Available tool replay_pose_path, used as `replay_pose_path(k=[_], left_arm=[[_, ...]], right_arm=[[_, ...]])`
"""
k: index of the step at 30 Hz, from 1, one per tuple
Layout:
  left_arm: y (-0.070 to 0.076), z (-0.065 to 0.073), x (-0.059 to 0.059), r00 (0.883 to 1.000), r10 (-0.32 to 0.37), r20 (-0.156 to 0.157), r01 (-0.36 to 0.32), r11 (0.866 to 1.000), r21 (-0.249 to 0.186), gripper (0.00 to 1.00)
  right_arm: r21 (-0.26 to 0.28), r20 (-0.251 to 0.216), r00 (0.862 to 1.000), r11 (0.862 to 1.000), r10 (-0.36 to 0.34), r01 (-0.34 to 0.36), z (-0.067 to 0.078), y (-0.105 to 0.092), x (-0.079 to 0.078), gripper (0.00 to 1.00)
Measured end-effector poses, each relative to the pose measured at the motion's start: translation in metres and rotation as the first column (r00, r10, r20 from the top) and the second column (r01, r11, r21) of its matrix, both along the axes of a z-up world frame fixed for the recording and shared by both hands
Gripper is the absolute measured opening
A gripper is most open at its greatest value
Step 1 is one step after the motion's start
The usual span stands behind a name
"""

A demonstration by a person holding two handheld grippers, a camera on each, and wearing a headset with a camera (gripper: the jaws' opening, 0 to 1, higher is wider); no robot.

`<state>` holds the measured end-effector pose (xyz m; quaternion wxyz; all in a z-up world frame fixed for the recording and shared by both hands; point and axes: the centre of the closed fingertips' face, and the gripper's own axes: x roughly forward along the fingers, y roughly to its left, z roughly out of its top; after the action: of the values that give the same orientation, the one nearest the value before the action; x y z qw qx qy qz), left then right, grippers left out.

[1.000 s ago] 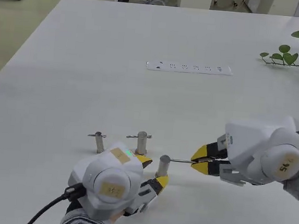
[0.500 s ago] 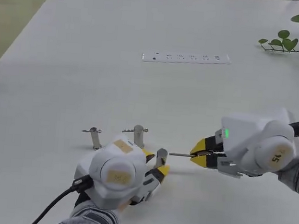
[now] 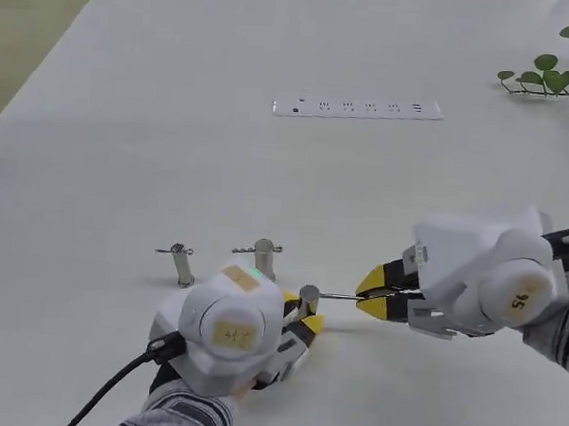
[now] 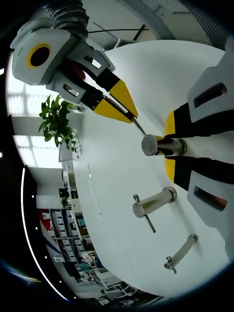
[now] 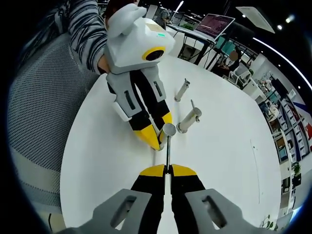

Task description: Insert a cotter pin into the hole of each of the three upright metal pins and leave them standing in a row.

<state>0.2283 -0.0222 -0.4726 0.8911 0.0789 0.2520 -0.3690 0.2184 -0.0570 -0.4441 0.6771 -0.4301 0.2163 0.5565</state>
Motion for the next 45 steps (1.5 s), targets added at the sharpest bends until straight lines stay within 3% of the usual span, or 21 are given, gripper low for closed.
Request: replay_pose_path(k=[16, 22, 38, 45], left_arm=[[-0.001, 0.000, 0.000, 0.999, -0.048, 0.004, 0.048, 0.999, -0.005, 0.10], [-0.001, -0.001, 0.000, 0.998, -0.064, 0.003, 0.064, 0.998, -0.007, 0.10], [-0.001, -0.002, 0.000, 0.999, -0.043, 0.003, 0.043, 0.999, -0.016, 0.10], [-0.002, -0.001, 0.001, 0.999, -0.036, 0.006, 0.036, 0.999, -0.015, 0.10]], right_arm=[[-0.016, 0.007, 0.998, 0.998, 0.056, -0.056, 0.000, 0.011, 0.002, 0.00], [0.013, -0.012, 0.998, 0.998, 0.067, -0.067, -0.002, 0.020, 0.003, 0.00], [0.044, -0.034, 0.998, 0.998, 0.043, -0.042, -0.002, 0.033, 0.002, 0.00], [0.031, -0.028, 0.999, 0.999, 0.025, -0.024, 0.002, 0.028, 0.001, 0.03]])
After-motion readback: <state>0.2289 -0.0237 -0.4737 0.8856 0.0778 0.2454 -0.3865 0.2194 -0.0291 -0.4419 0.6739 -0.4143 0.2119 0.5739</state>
